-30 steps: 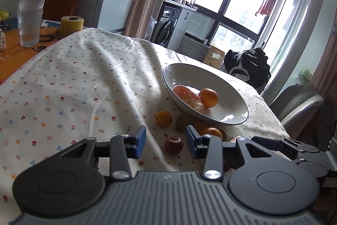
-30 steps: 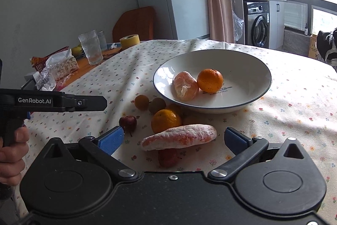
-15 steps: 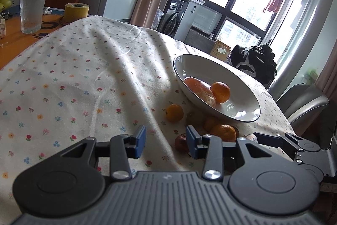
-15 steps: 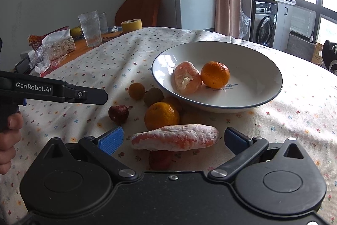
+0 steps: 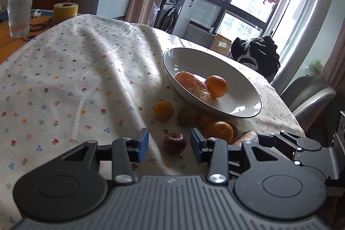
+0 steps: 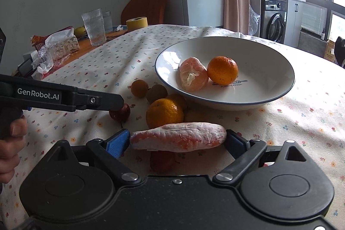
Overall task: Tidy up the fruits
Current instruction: 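Grasp the long pink pomelo segment with the right tool while the left tool grasps the dark red lychee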
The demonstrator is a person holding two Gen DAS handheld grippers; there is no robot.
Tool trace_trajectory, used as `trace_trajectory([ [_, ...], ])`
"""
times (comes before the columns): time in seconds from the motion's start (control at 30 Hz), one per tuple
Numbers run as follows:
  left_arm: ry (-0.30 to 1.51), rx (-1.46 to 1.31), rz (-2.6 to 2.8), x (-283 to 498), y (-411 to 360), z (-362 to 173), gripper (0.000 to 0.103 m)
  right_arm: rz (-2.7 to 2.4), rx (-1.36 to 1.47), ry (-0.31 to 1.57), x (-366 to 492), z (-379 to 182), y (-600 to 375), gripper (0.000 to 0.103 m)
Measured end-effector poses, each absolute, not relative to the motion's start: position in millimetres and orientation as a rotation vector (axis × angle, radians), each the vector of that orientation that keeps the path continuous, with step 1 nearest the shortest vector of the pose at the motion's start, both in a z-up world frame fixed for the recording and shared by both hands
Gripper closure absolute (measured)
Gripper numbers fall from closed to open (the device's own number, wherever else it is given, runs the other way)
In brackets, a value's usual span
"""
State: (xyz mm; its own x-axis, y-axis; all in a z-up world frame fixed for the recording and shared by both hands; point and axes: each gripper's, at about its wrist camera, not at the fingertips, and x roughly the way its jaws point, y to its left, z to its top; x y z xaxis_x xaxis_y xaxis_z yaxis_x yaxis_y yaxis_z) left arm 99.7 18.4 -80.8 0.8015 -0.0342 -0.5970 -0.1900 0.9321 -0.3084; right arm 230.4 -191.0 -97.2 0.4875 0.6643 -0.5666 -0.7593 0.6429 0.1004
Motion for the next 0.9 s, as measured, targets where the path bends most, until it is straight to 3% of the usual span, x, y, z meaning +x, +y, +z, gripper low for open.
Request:
trace_trajectory([
  [0.7, 0.661, -0.309, 0.114, 116, -5, -87, 0.063, 0.834, -0.118, 0.569, 233, -82, -227, 0.012],
  [0.8, 0.661, -0.302, 0.137, 116, -6, -91, 0.068, 0.829, -0.108, 0.563, 234, -80, -231, 0.012],
  [0.9, 0.664, -0.293, 0.154, 117, -8, -91, 0.08, 0.824, -0.099, 0.562, 236, -79, -233, 0.012],
])
